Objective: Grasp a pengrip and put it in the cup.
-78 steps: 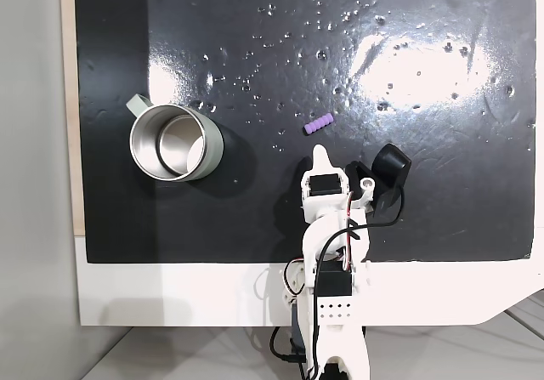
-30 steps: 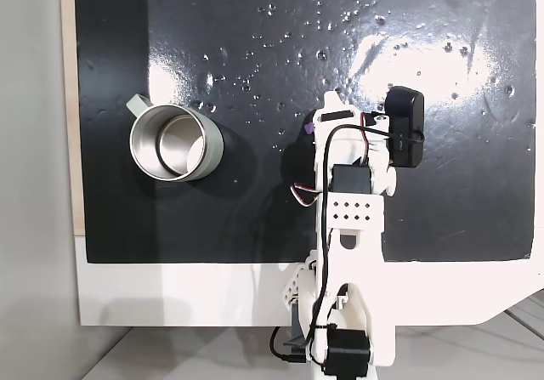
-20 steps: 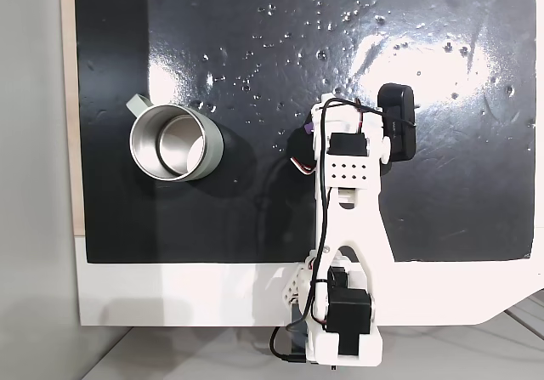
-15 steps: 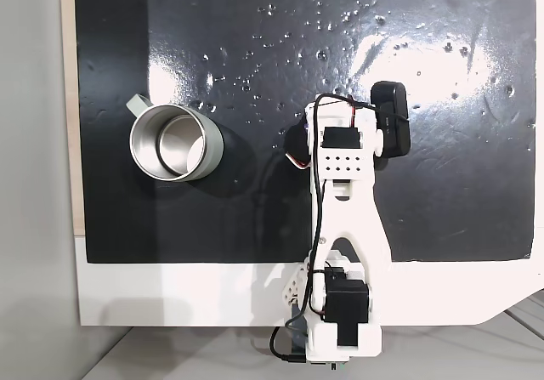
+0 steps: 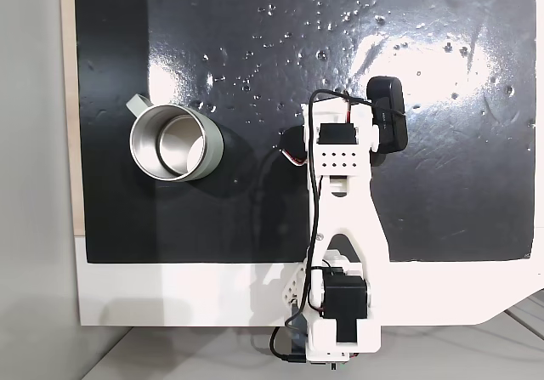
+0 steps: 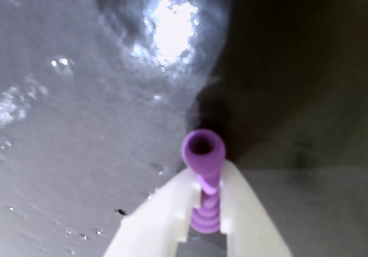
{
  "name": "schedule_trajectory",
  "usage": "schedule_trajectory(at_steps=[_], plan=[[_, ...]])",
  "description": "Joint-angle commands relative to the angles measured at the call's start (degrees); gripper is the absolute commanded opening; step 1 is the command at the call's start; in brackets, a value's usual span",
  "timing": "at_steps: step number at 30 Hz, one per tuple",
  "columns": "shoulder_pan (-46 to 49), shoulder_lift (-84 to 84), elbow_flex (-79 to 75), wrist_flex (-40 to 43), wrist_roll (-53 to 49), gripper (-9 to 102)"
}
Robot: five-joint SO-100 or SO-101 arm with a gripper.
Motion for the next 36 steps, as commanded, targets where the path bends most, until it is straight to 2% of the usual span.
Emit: schedule_trajectory(at_steps=[1, 9, 15, 26, 36], plan=[[-2.5, 5.0, -2.2, 4.0, 1.3, 0], [-12.2, 21.2, -11.1, 15.8, 4.7, 0], [-20.9, 25.5, -18.4, 20.2, 7.5, 0], [-34.5, 16.2, -33.5, 19.9, 10.5, 0], [-40.9, 13.1, -31.1, 18.7, 10.5, 0]])
